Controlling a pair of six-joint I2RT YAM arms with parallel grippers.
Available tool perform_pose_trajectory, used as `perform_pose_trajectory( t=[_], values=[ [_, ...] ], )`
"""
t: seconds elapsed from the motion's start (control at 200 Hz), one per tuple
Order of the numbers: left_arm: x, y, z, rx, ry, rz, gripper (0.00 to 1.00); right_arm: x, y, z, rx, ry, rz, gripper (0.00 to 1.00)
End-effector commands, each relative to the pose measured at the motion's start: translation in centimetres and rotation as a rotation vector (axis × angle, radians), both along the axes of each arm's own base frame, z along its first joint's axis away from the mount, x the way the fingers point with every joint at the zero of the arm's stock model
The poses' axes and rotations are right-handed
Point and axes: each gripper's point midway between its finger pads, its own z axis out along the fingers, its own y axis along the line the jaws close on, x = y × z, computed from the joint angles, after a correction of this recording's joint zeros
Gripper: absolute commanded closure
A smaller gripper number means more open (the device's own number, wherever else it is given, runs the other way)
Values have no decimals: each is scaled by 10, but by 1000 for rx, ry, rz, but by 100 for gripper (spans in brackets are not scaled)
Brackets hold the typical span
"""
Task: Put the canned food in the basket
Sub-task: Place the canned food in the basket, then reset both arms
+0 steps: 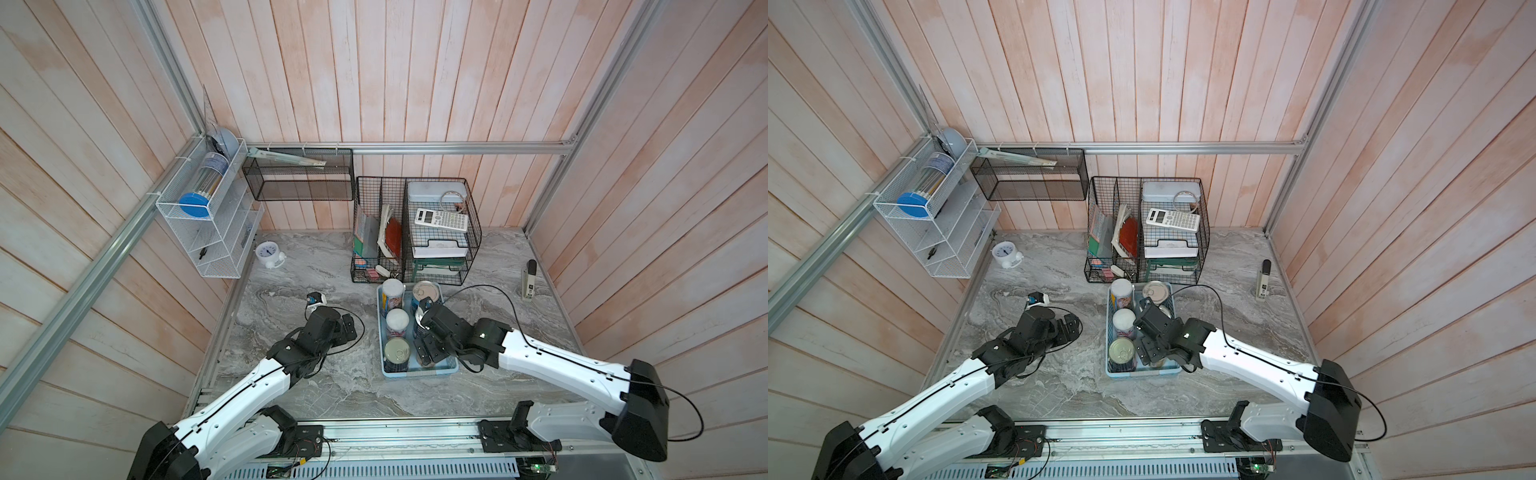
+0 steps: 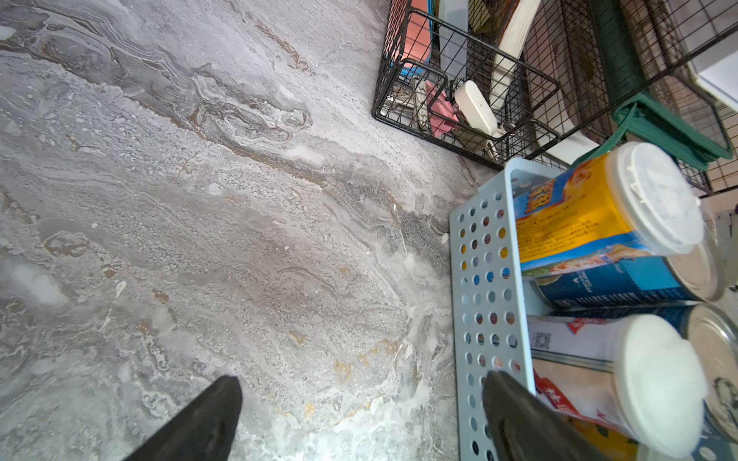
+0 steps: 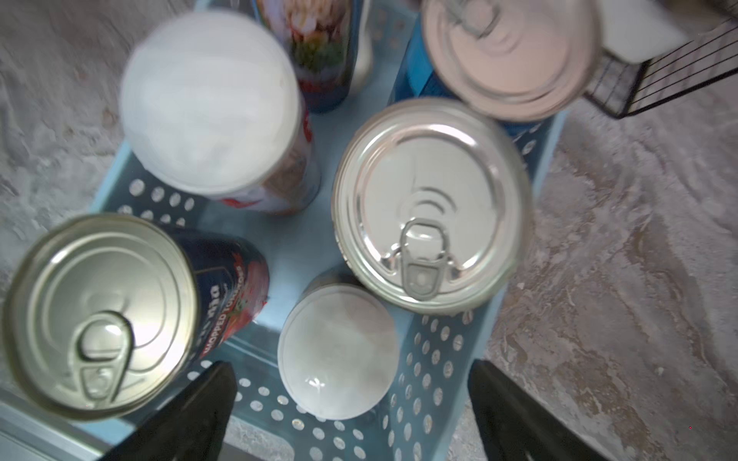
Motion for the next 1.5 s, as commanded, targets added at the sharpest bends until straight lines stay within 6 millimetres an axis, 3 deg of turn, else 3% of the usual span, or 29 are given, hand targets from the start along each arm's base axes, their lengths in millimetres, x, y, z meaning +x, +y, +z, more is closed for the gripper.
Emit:
perform_pose_trajectory(
  t=[0.0, 0.19, 0.27, 0.37, 0.47, 0.63, 0.805, 0.94, 1.025, 1.145, 1.205, 1.35, 1.42, 1.495],
  values=[
    [9, 9, 4, 0, -22, 31, 0, 22, -26, 39, 24, -183, -126, 2],
    [45, 47, 23, -66, -76, 143, 0, 88, -106, 99, 191, -399, -409, 2],
    [65, 72, 37, 0, -121, 217, 0, 111, -145, 109, 206, -500, -526, 2],
    [87, 116, 54, 96, -195, 359, 0, 131, -190, 102, 199, -571, -661, 2],
    [95, 159, 66, 188, -310, 509, 0, 136, -233, 83, 197, -637, -768, 2],
    [97, 192, 64, 329, -439, 606, 0, 129, -280, 49, 76, -771, -860, 2],
    [95, 199, 33, 411, -463, 573, 0, 129, -288, 19, 45, -817, -822, 2],
    [88, 202, 24, 445, -542, 540, 0, 122, -279, 4, 68, -885, -738, 2],
    [86, 209, 23, 435, -582, 558, 0, 119, -277, 7, 91, -959, -718, 2],
    [96, 214, 13, 365, -608, 521, 0, 139, -276, 0, 86, -877, -696, 2],
    [102, 195, 8, 375, -631, 404, 0, 142, -275, -3, 93, -860, -682, 2],
    [101, 191, 3, 370, -636, 384, 0, 124, -239, 10, 243, -933, -475, 2],
    [104, 186, 4, 368, -650, 349, 0, 134, -245, -9, 212, -860, -513, 2],
    [110, 186, 1, 366, -626, 340, 0, 141, -246, -17, 217, -867, -515, 2]
  ],
)
